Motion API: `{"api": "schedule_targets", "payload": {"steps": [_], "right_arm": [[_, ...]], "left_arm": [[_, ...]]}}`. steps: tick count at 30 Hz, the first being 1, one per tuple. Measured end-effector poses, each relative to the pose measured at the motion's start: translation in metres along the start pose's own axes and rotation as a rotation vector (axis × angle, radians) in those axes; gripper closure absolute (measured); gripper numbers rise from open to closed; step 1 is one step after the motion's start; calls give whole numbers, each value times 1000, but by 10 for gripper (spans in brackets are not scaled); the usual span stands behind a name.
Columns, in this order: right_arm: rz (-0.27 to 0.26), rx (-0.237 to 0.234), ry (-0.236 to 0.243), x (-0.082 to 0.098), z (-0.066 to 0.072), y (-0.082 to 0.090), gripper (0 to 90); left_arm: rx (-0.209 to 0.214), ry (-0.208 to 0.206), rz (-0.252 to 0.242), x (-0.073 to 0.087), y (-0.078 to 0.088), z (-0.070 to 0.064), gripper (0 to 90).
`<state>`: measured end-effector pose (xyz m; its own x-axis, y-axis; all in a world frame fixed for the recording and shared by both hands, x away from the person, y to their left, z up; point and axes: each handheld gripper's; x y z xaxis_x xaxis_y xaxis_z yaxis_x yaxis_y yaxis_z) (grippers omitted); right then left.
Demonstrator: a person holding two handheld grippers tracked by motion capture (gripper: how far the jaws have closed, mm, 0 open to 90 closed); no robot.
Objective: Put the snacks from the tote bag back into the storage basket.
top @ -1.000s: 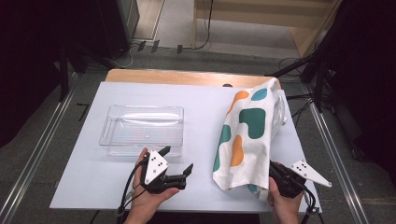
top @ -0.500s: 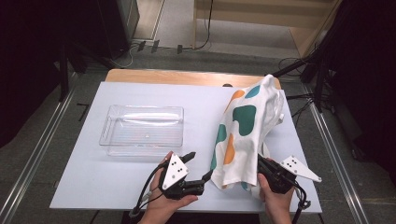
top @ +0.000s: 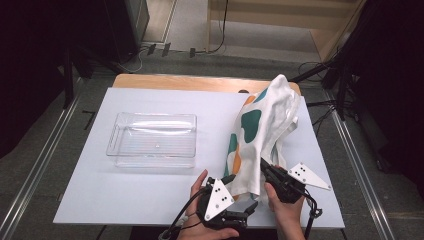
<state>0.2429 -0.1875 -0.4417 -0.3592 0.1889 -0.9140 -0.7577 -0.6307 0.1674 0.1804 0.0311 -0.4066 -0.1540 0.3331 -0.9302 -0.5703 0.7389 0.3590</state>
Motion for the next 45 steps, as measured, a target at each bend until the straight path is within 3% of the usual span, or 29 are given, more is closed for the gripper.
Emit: {"api": "schedule_targets", "payload": {"steps": [2, 3, 6, 10, 12, 15, 18, 19, 21, 22, 25, 27, 32, 38, 39, 42, 43, 45], "right_arm": [[3, -2, 3, 0, 0, 0, 900], [3, -4, 4, 0, -1, 0, 900], [4, -20, -10, 0, -3, 0, 900], [7, -55, -48, 0, -9, 0, 900], [7, -60, -49, 0, -10, -1, 900], [12, -57, -52, 0, -12, -1, 900], [8, -57, -51, 0, -12, -1, 900], [8, -57, -51, 0, -12, -1, 900], [5, -52, -51, 1, -12, -1, 900], [7, -50, -53, 1, -12, -2, 900], [8, -42, -50, 1, -12, -3, 900], [8, -20, -49, 0, -12, -2, 876], [-8, 26, -75, -5, -19, 5, 822], [-34, 95, -49, -14, -26, 20, 763], [-45, 127, -44, -18, -29, 23, 731], [-55, 154, -48, -23, -34, 26, 700], [-67, 200, -51, -28, -39, 27, 654], [-72, 236, -53, -32, -44, 28, 610]], "left_arm": [[-7, -7, 1, 0, -2, -3, 123], [-32, -14, 6, -1, -5, -6, 122], [-38, -2, -1, -1, -8, -6, 146], [-78, -2, 16, -1, -13, -6, 238], [-53, 21, 21, -1, -14, -2, 267], [-2, 9, 9, 0, -12, -2, 424], [16, 8, -4, 0, -10, -1, 538], [20, 12, -6, 0, -8, 1, 538], [29, 20, -11, 1, -6, 4, 662], [67, 25, -4, 2, -4, 8, 747], [75, 37, 6, 4, -1, 15, 836], [88, 48, -6, 4, 1, 20, 860], [101, 25, -4, 1, 7, 24, 872], [126, 18, -9, 0, 19, 35, 875], [125, 10, -10, 1, 24, 39, 875], [123, -15, -11, 1, 31, 41, 875], [125, -24, -10, 1, 34, 42, 876], [125, -28, -7, 3, 39, 45, 876]]}}
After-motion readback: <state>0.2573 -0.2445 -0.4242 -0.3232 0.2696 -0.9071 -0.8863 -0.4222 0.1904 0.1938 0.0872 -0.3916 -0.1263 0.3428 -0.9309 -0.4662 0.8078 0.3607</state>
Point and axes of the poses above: each handheld gripper's, and its own axes: y roughly backward along the jaws, x roughly out of its underside, z roughly to its left, and after that the axes turned 7 degrees about -y, right-handed
